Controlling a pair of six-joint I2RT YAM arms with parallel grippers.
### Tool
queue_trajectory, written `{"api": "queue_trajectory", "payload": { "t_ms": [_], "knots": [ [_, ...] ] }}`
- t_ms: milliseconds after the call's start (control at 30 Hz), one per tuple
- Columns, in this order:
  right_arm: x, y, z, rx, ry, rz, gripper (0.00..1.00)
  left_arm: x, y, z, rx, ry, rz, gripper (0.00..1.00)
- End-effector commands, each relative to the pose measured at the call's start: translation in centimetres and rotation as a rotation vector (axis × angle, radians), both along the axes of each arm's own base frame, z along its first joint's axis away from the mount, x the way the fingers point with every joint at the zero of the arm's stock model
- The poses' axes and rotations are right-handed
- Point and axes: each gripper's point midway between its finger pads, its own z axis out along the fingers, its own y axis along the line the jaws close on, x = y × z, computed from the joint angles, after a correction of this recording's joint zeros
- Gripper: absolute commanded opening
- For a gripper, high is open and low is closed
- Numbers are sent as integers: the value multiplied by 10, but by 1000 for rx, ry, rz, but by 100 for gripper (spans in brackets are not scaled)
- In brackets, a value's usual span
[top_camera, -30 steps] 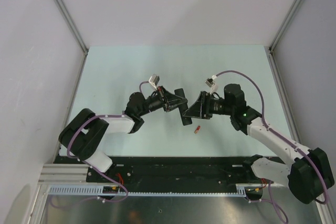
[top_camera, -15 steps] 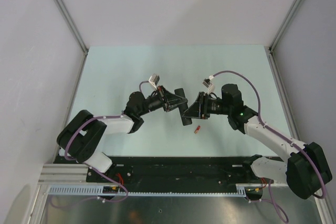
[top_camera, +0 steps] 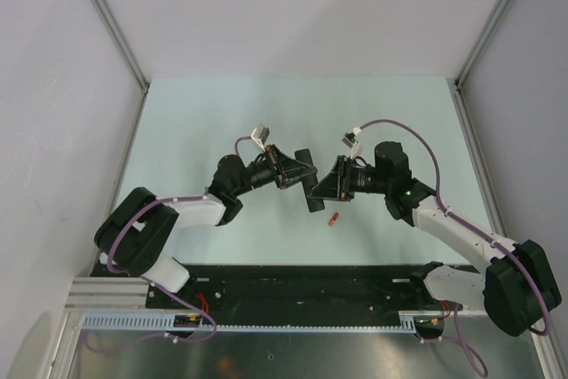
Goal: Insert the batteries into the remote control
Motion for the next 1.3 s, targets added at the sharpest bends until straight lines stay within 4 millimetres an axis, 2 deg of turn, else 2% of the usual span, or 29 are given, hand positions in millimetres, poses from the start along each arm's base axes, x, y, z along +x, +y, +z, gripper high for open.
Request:
{"api": "queue_trajectory", "payload": {
  "t_ms": [0, 233, 700, 1267],
  "knots": [
    [-1, 1, -2, 5, -22, 15, 18, -11, -2, 44, -81, -99, -35, 0],
    [3, 3, 4, 30, -24, 7, 13, -28, -9, 48, -88, -106, -92, 0],
    [21, -2, 14, 75, -36, -31, 11, -70, -24, 37, -77, -75, -194, 0],
    [36, -6, 28, 89, -59, -52, 9, -99, -20, 22, -37, -66, -259, 0]
  ]
}}
